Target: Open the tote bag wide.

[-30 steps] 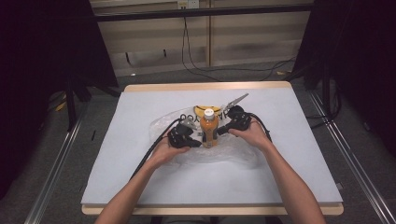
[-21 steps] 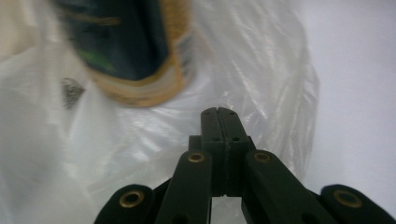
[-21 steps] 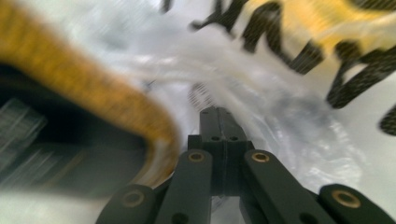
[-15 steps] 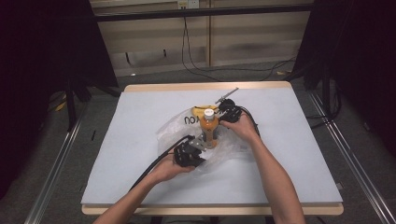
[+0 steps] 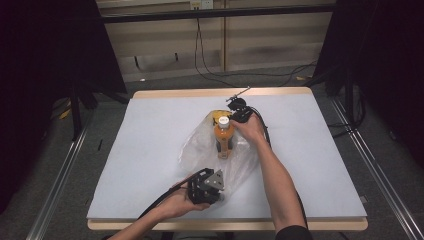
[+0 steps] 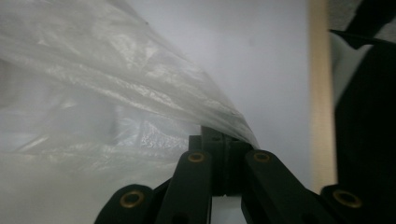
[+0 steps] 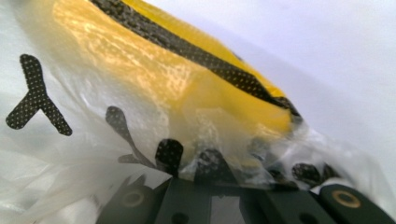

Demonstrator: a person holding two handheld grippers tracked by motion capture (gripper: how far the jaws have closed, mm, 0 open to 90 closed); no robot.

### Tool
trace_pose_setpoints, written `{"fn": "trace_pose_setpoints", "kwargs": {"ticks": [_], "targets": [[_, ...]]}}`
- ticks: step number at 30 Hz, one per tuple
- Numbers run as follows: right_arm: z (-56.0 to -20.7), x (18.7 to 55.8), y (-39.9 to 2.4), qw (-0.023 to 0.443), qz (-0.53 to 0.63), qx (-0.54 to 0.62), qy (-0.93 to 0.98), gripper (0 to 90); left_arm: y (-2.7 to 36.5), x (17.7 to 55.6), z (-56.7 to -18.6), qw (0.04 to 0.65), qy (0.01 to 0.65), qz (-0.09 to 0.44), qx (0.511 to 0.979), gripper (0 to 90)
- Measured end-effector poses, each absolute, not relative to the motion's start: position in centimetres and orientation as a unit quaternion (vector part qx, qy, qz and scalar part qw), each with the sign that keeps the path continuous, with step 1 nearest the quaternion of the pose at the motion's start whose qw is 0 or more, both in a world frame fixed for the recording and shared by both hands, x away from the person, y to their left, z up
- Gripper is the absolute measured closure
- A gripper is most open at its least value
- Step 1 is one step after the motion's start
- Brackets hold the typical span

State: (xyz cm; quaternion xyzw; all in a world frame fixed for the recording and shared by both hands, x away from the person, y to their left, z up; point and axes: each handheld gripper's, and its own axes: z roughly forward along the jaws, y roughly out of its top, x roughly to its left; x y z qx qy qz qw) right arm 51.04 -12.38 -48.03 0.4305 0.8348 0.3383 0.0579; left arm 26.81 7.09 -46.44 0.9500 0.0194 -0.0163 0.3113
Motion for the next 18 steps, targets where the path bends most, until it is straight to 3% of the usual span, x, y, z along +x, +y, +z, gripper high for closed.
{"fn": "trace_pose_setpoints", "kwargs": {"ticks": [18], "targets": [[-48.1, 53.0, -14.5, 0.14, 0.311, 0.516, 0.786, 90.0, 8.4, 25.5, -46.6, 0.322, 0.0, -0.053, 0.945, 90.0]]}}
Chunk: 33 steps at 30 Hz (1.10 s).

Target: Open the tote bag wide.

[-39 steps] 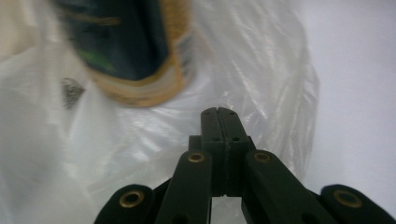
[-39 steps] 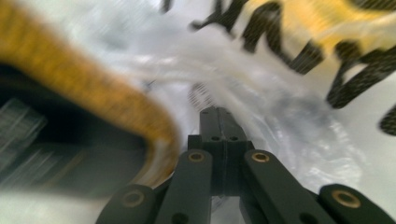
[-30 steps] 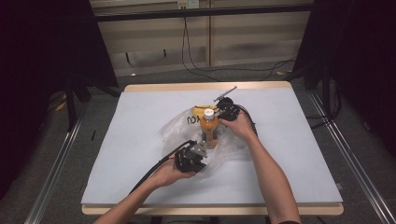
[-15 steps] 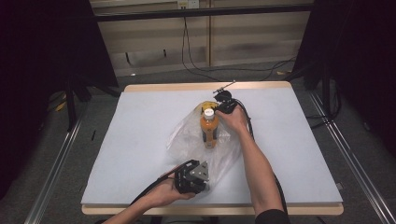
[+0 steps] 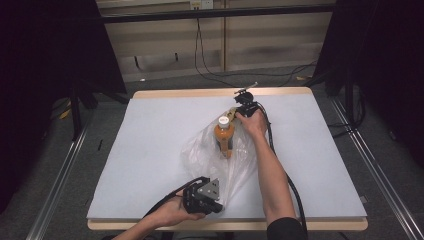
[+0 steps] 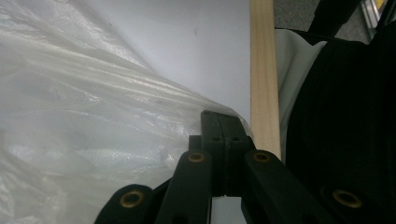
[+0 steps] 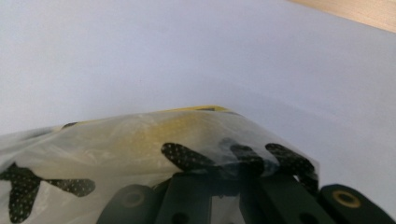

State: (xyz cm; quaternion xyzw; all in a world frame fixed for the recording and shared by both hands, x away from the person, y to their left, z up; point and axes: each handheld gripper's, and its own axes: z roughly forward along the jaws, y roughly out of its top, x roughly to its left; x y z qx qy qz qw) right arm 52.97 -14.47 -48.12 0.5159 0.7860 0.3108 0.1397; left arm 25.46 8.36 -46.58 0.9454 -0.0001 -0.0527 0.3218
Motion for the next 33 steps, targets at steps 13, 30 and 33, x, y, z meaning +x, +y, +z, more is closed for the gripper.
{"fn": "trace_pose_setpoints", "kwargs": {"ticks": [13, 30, 33], "targets": [[-46.5, 49.2, -15.5, 0.085, 0.431, 0.444, 0.781, 90.0, 9.2, 28.2, -45.5, 0.396, 0.067, -0.078, 0.913, 90.0], [-43.7, 38.6, -18.1, 0.071, 0.448, 0.349, 0.82, 90.0, 8.8, 32.9, -42.1, 0.443, 0.109, -0.023, 0.89, 90.0], [-43.7, 36.8, -18.5, 0.06, 0.464, 0.341, 0.816, 90.0, 8.4, 33.6, -42.3, 0.433, 0.118, -0.018, 0.894, 90.0]]}}
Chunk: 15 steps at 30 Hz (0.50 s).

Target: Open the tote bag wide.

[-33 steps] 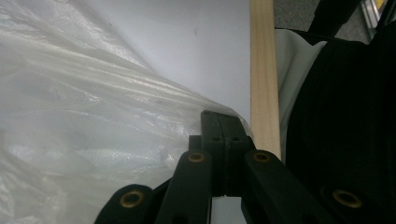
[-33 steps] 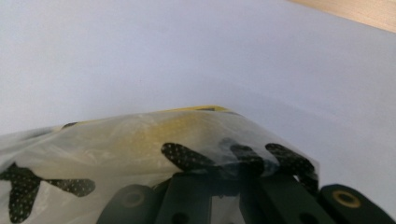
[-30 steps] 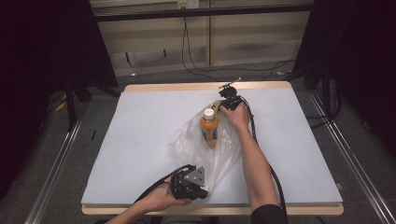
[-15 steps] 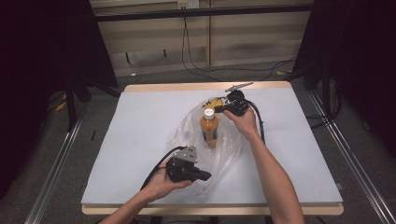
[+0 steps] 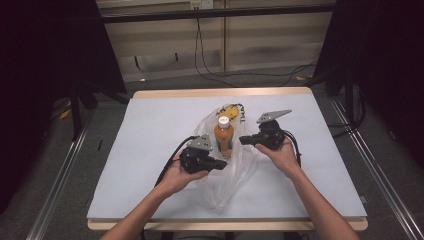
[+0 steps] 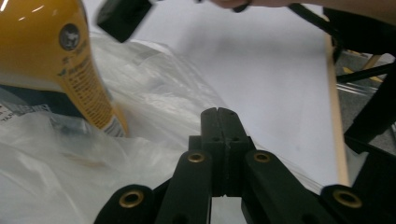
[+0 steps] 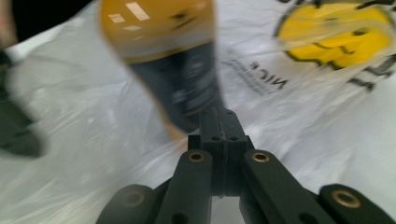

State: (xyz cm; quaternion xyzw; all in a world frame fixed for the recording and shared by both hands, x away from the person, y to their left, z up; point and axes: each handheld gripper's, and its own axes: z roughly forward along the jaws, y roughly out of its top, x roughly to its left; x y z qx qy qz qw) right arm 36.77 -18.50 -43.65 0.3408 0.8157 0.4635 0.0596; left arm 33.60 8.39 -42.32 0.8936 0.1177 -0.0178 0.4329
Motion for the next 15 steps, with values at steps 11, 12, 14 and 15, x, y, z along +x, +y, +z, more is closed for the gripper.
{"fn": "trace_pose_setpoints", "kwargs": {"ticks": [11, 12, 14, 15], "targets": [[-44.1, 34.1, -15.8, 0.028, 0.459, 0.292, 0.838, 90.0, 7.9, 34.4, -43.2, 0.414, 0.121, -0.003, 0.902, 90.0], [-44.3, 34.1, -15.5, 0.028, 0.454, 0.291, 0.842, 90.0, 8.1, 34.6, -43.6, 0.41, 0.126, -0.005, 0.903, 90.0], [-44.9, 34.2, -14.9, 0.022, 0.445, 0.289, 0.847, 90.0, 8.2, 35.1, -44.4, 0.403, 0.132, -0.007, 0.906, 90.0], [-45.3, 34.2, -14.6, 0.022, 0.441, 0.286, 0.851, 90.0, 8.3, 35.3, -44.8, 0.399, 0.135, -0.006, 0.907, 90.0]]}}
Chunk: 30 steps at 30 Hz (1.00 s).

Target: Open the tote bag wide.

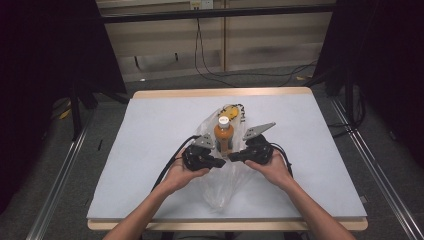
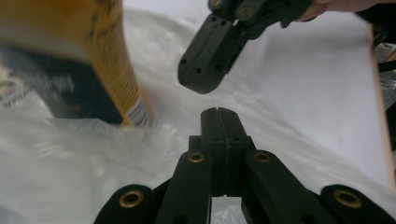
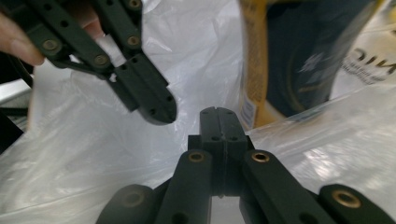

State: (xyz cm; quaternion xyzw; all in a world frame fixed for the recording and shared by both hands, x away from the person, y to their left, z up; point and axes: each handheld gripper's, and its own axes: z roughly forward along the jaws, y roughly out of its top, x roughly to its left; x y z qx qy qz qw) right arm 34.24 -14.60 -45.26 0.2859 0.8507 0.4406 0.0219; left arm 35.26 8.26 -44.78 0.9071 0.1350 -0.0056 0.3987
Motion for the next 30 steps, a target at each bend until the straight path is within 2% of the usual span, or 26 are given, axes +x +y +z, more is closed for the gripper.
{"fn": "trace_pose_setpoints", "kwargs": {"ticks": [10, 12, 15, 30], "targets": [[-48.1, 35.3, -15.8, 0.029, 0.393, 0.312, 0.864, 90.0, 11.2, 37.7, -47.6, 0.354, 0.199, 0.013, 0.914, 90.0], [-48.3, 35.3, -16.3, 0.028, 0.387, 0.322, 0.864, 90.0, 11.7, 38.0, -47.9, 0.373, 0.21, 0.009, 0.904, 90.0], [-48.4, 35.5, -17.0, 0.036, 0.389, 0.326, 0.861, 90.0, 12.5, 38.0, -47.6, 0.355, 0.208, 0.021, 0.911, 90.0], [-48.5, 34.9, -21.0, 0.058, 0.388, 0.351, 0.85, 90.0, 17.0, 38.4, -47.9, 0.371, 0.261, 0.031, 0.891, 90.0]]}}
